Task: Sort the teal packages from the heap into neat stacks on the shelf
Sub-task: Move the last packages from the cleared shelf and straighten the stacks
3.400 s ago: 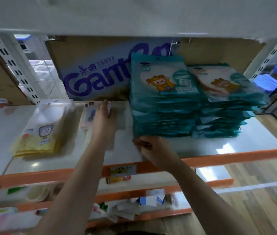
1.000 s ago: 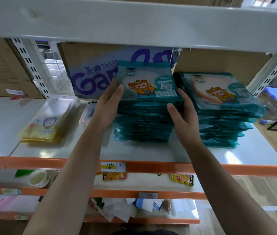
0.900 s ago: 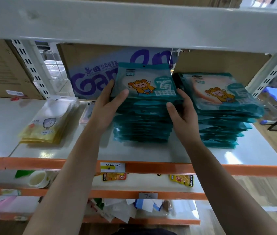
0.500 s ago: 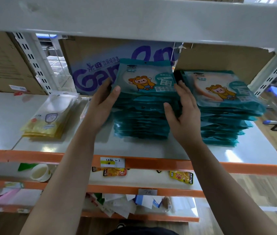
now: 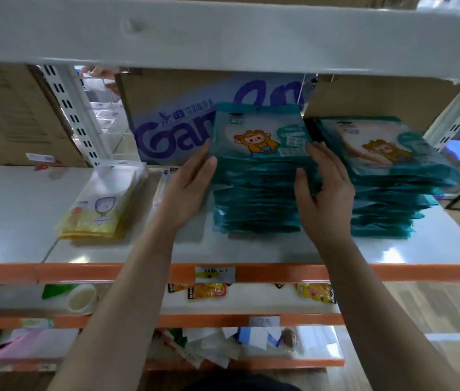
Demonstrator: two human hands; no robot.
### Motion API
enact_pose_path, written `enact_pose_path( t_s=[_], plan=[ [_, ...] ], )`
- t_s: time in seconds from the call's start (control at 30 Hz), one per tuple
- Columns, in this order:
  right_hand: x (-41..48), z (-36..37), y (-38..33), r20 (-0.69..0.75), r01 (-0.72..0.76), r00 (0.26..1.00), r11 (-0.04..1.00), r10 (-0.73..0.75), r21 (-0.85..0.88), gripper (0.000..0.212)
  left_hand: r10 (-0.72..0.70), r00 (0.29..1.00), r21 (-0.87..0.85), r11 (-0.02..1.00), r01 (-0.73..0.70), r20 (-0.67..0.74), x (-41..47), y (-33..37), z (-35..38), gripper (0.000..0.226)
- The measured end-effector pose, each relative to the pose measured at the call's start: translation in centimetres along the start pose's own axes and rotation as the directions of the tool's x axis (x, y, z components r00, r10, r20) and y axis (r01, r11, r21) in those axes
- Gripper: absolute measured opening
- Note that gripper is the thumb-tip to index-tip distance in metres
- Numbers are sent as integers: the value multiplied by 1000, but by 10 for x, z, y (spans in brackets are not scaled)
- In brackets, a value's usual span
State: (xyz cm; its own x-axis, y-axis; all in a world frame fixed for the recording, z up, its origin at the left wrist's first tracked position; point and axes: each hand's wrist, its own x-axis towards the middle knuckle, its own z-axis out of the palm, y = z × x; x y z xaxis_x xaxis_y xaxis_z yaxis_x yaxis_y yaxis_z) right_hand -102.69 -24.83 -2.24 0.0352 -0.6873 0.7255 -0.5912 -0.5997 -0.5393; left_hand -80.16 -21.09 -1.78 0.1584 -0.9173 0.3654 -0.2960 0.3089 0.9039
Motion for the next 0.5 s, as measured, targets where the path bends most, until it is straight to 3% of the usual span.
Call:
enact_pose_path(
  t_s=[0.17, 0.3, 0.37, 0.5],
  plan=[
    [-9, 5, -10, -53, 69, 996, 997, -70, -18, 36, 76, 997, 54, 996, -75, -9, 4, -2, 6, 47],
    [-17, 8, -26, -43, 154, 987, 988, -152, 29, 34, 45, 999, 76, 996, -45, 9, 3, -2, -2, 39],
    [-22, 13, -38, -29, 170, 985, 982, -169, 78, 31, -1, 998, 74, 997, 5, -63, 0, -5, -14, 32],
    [-41, 44, -62, 148, 153, 971, 964, -187, 216, 26, -72, 986, 263, 959, 109, -148, -7, -38, -56, 41]
  ],
)
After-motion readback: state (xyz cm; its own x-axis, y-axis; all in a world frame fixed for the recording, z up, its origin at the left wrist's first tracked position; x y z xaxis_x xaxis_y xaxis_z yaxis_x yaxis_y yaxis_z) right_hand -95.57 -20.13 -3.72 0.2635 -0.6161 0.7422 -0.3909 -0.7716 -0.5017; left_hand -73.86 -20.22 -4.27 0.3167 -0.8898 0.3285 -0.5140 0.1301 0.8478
